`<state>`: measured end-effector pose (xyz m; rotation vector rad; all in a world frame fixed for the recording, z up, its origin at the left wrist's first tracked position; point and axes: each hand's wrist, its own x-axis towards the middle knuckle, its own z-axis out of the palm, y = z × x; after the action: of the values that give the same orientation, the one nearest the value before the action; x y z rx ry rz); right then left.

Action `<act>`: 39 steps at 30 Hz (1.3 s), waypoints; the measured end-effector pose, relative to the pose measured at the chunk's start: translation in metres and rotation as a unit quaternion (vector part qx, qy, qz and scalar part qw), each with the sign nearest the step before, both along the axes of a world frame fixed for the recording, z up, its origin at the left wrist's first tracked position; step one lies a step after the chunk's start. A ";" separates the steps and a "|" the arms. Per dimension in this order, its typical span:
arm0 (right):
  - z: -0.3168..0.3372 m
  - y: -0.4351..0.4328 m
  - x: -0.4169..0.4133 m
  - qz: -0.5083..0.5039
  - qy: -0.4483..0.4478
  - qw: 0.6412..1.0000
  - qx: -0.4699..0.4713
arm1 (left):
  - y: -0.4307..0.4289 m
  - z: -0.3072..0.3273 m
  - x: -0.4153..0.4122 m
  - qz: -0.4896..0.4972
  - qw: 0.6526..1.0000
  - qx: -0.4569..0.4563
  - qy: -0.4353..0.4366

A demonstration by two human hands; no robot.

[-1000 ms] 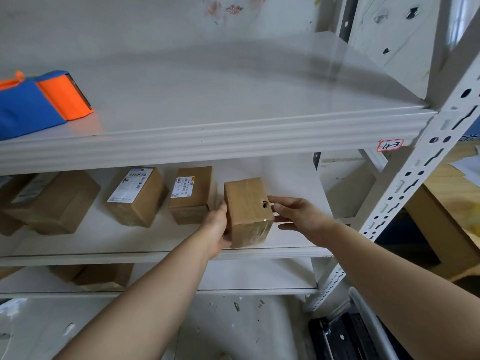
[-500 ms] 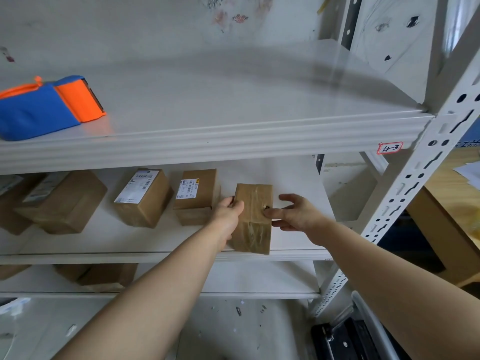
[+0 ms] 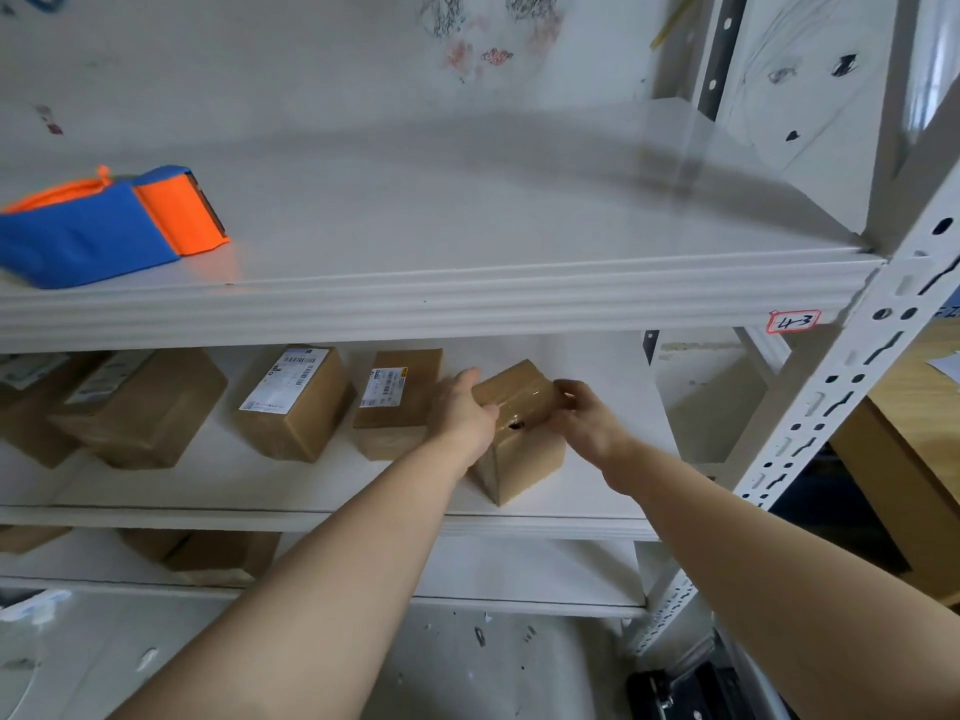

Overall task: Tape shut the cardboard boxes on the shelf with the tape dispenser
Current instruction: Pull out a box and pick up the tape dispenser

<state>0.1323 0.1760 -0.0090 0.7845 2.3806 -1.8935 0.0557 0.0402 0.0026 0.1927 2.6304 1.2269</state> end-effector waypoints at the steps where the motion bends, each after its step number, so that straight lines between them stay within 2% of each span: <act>1: 0.001 0.000 -0.001 -0.009 0.004 1.000 -0.006 | -0.002 0.001 -0.001 0.021 1.000 0.004 -0.006; 4: -0.002 -0.001 -0.002 -0.024 -0.021 0.999 0.036 | -0.007 -0.004 -0.003 0.083 0.994 0.057 -0.052; 7: -0.004 -0.001 -0.003 -0.021 -0.044 0.996 0.072 | -0.006 -0.013 -0.005 0.088 0.985 0.095 -0.110; 11: -0.002 -0.003 -0.002 -0.029 -0.018 0.994 0.100 | -0.004 -0.013 -0.001 0.096 0.985 0.095 -0.104; 16: 0.014 -0.017 -0.001 -0.081 0.059 0.975 0.199 | -0.009 0.006 0.011 0.076 0.991 0.103 -0.038; 21: 0.035 -0.055 -0.008 -0.024 0.079 0.972 0.220 | -0.042 0.028 0.010 0.014 0.993 0.087 0.075; 27: 0.061 -0.127 -0.014 0.026 0.093 0.965 0.243 | -0.117 0.064 0.011 -0.006 0.987 0.122 0.108; 32: 0.087 -0.183 -0.023 0.064 0.150 0.956 0.244 | -0.199 0.119 0.020 -0.005 0.954 0.157 0.257; 37: 0.135 -0.222 -0.031 0.059 0.230 0.951 0.198 | -0.251 0.175 -0.017 0.086 0.896 0.034 0.434; 39: 0.148 -0.231 -0.033 0.052 0.246 0.948 0.192 | -0.262 0.189 -0.035 0.085 0.885 -0.052 0.455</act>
<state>0.0997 -0.0552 0.1391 0.1766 3.0739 -1.7677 0.0207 -0.2214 0.1918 0.6766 3.5638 1.2366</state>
